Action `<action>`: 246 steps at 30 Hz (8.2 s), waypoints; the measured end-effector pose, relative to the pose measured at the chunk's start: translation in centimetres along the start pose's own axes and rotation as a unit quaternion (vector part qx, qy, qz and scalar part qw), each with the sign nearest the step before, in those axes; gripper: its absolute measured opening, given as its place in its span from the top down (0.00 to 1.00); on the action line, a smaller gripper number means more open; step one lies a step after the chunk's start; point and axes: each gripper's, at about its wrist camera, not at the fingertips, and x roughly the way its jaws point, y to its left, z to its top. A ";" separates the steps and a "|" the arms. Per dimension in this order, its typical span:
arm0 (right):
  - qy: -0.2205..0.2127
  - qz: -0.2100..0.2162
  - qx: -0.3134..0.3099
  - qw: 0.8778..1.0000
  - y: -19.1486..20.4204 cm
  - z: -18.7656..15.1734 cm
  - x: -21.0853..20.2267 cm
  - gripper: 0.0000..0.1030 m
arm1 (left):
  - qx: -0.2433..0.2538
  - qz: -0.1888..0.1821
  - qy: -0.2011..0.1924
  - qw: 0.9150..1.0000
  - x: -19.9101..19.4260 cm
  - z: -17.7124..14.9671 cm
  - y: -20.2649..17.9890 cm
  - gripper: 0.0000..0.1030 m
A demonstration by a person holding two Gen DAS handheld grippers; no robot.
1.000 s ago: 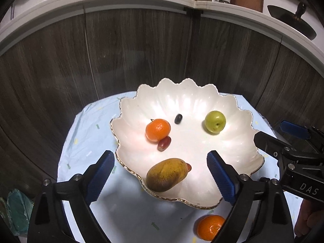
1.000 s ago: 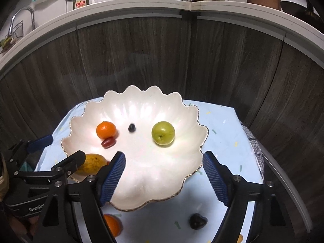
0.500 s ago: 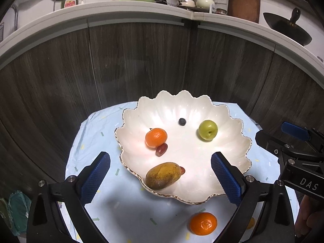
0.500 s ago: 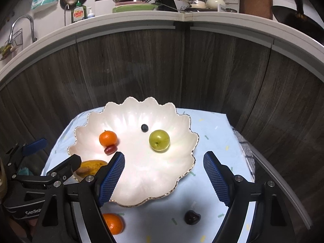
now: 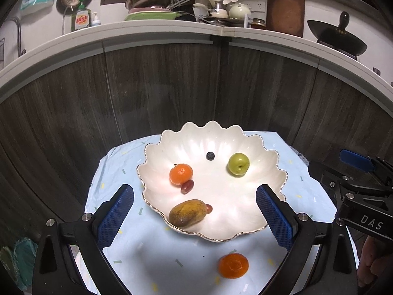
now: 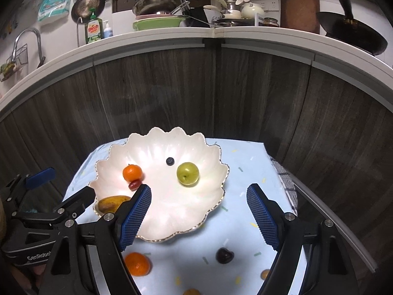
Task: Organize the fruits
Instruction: 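Withdraw both tools from the bowl toward the remaining mandarin and plum, then grasp the mandarin with the left tool while the right tool grasps the dark plum, then carry the mandarin and dark plum over the white bowl with both tools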
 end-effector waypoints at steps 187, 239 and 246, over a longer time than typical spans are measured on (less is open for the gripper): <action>0.019 0.013 -0.002 1.000 -1.2 -4.5 -0.7 0.71 | 0.029 -0.005 0.002 1.000 -2.4 -4.6 -3.5 0.58; 0.013 0.019 -0.022 1.000 0.1 1.9 5.6 0.71 | 0.057 -0.021 0.008 0.998 4.8 1.5 -1.0 0.58; 0.021 0.024 -0.025 0.999 0.5 2.1 7.0 0.71 | 0.055 -0.026 0.020 0.998 6.4 1.5 -0.7 0.58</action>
